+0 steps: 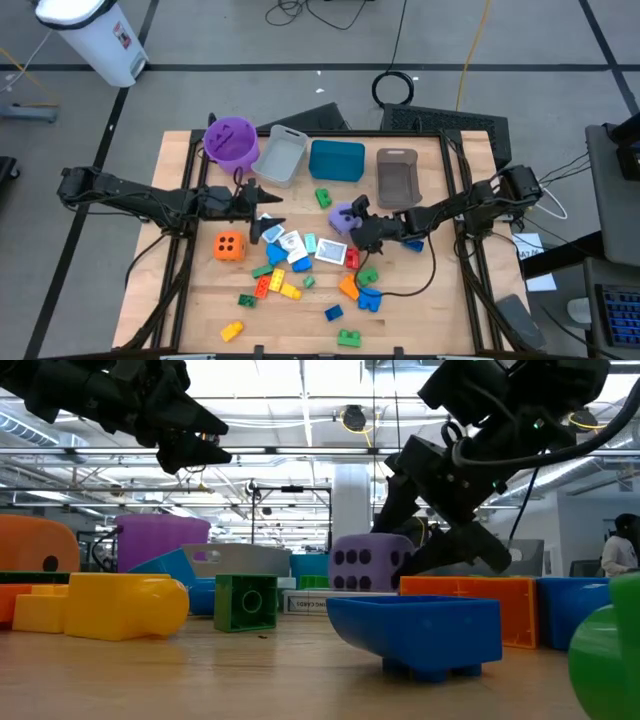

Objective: Pick & Place Toys
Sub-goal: Put the purple die into the black bin

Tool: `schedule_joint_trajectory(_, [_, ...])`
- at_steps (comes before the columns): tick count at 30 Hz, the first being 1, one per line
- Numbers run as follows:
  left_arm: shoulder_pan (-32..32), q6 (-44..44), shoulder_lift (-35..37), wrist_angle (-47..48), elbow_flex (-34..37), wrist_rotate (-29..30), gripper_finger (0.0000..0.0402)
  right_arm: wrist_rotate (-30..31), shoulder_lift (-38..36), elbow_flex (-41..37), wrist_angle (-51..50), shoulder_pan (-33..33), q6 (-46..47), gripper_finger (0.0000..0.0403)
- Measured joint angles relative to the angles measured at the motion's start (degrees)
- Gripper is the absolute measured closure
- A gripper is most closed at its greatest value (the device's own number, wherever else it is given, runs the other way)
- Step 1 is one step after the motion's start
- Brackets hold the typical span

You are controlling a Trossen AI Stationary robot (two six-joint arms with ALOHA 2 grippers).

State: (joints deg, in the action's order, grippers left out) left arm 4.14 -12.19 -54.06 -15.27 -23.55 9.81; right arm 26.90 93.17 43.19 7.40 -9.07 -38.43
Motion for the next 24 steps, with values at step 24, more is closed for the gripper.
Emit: schedule_joint_trajectory(24, [0.0,0.2,0.0,0.0,0.0,3.8,0.0096,6.3,0.2,-1.5,5.7,0.5,-7.3,0.0189])
